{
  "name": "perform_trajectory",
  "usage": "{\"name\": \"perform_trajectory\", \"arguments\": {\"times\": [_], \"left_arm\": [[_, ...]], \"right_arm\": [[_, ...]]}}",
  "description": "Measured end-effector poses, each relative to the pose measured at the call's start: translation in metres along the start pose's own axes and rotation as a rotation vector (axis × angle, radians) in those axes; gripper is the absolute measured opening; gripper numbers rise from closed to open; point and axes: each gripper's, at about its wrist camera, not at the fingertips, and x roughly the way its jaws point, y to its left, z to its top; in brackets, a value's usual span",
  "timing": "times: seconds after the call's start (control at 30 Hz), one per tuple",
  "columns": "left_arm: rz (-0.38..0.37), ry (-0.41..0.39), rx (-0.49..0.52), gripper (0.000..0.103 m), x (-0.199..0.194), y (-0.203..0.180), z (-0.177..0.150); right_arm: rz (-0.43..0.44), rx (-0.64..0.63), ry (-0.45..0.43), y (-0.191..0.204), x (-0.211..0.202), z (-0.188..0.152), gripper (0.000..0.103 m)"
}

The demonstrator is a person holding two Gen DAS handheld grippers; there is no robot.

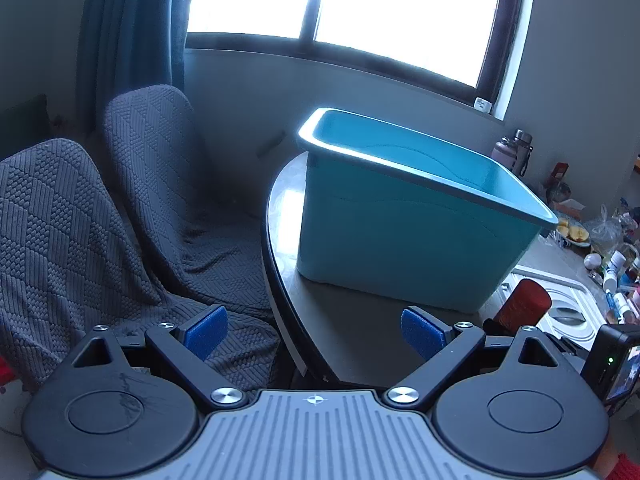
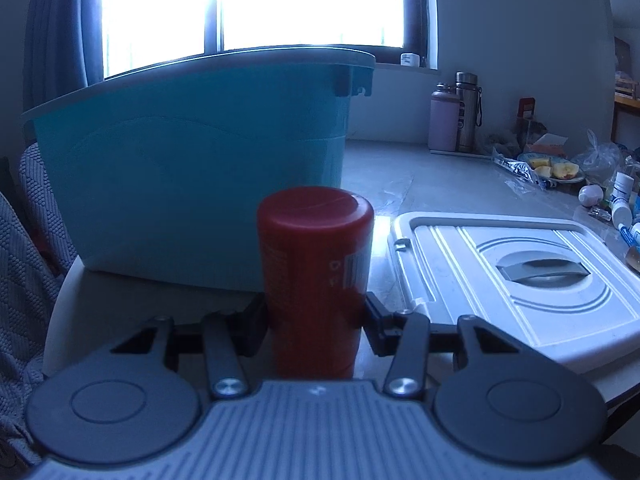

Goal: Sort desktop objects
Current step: 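Move the open right tool to the tall red canister on the desk, then close the right tool around the tall red canister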

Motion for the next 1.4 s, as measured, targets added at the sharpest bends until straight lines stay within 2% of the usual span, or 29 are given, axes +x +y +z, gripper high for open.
{"name": "perform_trajectory", "arguments": {"times": [0.53,0.73,0.97,1.17,1.4], "left_arm": [[0.016,-0.070,-0.036,0.095,0.000,0.006,0.029],[-0.008,-0.066,-0.052,0.095,0.002,0.013,0.036],[-0.033,-0.074,-0.009,0.095,0.006,0.014,0.044],[-0.051,-0.061,0.004,0.095,0.011,0.024,0.048],[-0.039,-0.062,0.022,0.095,0.008,0.032,0.052]], "right_arm": [[0.008,-0.002,0.015,0.006,-0.032,0.017,0.049],[-0.005,-0.012,-0.015,0.006,-0.054,0.036,0.049],[-0.014,-0.034,-0.062,0.013,-0.074,0.057,0.049],[-0.011,-0.046,-0.100,0.024,-0.080,0.075,0.049],[-0.007,-0.065,-0.123,0.037,-0.086,0.100,0.049]]}}
